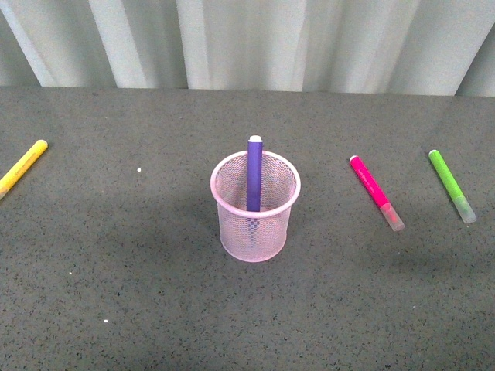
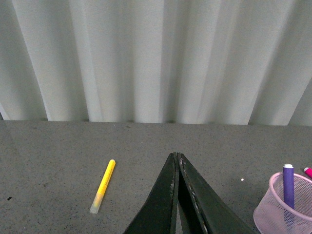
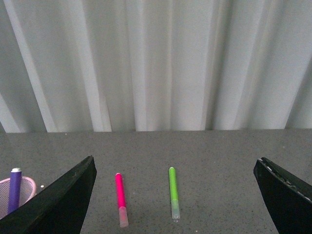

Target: Insert purple and pink pens into pink cup

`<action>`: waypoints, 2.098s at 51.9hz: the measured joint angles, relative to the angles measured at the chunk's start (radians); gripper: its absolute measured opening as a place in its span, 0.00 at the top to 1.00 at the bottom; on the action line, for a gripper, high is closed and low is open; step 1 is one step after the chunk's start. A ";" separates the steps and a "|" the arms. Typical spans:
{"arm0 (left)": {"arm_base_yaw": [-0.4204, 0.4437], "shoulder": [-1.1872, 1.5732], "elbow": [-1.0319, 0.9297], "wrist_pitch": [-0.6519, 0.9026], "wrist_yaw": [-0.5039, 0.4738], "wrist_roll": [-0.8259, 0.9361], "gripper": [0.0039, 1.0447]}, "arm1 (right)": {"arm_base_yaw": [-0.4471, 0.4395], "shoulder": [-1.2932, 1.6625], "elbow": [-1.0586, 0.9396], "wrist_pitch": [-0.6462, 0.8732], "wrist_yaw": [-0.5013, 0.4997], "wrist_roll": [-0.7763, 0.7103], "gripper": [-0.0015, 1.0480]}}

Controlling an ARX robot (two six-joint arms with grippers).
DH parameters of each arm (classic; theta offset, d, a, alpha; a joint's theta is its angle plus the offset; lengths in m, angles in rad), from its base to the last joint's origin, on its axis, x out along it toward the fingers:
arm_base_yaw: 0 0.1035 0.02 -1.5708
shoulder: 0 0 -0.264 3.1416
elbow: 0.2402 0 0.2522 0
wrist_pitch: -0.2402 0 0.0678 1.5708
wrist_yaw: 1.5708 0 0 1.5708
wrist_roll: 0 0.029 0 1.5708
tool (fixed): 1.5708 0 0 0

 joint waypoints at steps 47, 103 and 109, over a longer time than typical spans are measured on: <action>-0.002 -0.240 -0.029 -0.204 0.001 0.003 0.17 | -0.077 0.731 0.140 0.494 0.188 0.203 0.07; -0.002 -0.240 -0.029 -0.204 0.000 0.003 0.06 | 0.045 2.058 1.100 0.079 -0.291 -0.140 0.07; -0.002 -0.240 -0.029 -0.204 0.000 0.003 0.06 | 0.055 2.102 1.107 0.088 -0.295 -0.112 0.07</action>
